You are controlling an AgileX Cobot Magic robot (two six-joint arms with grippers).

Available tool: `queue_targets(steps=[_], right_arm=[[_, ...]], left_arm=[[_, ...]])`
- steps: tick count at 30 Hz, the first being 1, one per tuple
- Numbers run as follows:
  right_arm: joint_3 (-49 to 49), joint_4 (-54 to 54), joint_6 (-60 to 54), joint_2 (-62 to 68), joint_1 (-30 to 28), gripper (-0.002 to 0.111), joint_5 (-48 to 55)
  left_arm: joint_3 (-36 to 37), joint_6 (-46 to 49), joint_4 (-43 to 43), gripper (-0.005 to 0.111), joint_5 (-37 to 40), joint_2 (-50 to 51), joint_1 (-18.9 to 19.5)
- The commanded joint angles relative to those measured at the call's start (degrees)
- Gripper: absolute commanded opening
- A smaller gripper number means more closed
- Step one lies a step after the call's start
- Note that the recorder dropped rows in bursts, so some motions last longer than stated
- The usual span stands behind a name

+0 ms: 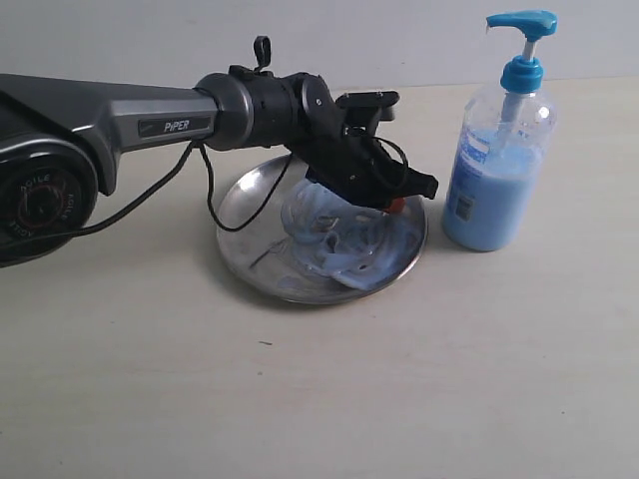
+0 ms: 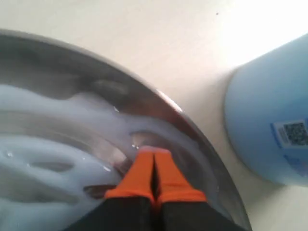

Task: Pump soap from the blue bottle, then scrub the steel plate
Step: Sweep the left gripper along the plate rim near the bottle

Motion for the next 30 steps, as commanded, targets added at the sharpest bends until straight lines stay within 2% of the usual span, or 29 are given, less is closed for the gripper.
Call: queue_targets(steps=[1, 7, 16, 25, 30], right_arm=[[0.09, 0.23, 0.17, -0.21, -0.16, 0.0, -0.29], [0.09, 0.38, 0.17, -0.21, -0.16, 0.0, -0.29], [0.09, 0.67, 0.17, -0.21, -0.16, 0.0, -0.29], [0.09, 0.67, 0.17, -0.21, -0.16, 0.0, -0.29], [0.09, 0.67, 0.17, -0.21, -0.16, 0.0, -0.29]], left_arm=[[0.23, 0.02, -0.47, 0.0, 0.53, -0.31, 0.1], [0.23, 0.3, -3.23, 0.0, 7.18, -0.31, 0.1], [0.23, 0.4, -2.35, 0.0, 17.12, -0.31, 0.1], [0.23, -0.61, 8.17, 0.0, 25.14, -0.56, 1.02], [0.23, -1.94, 13.57, 0.0, 27.08, -0.56, 1.78]])
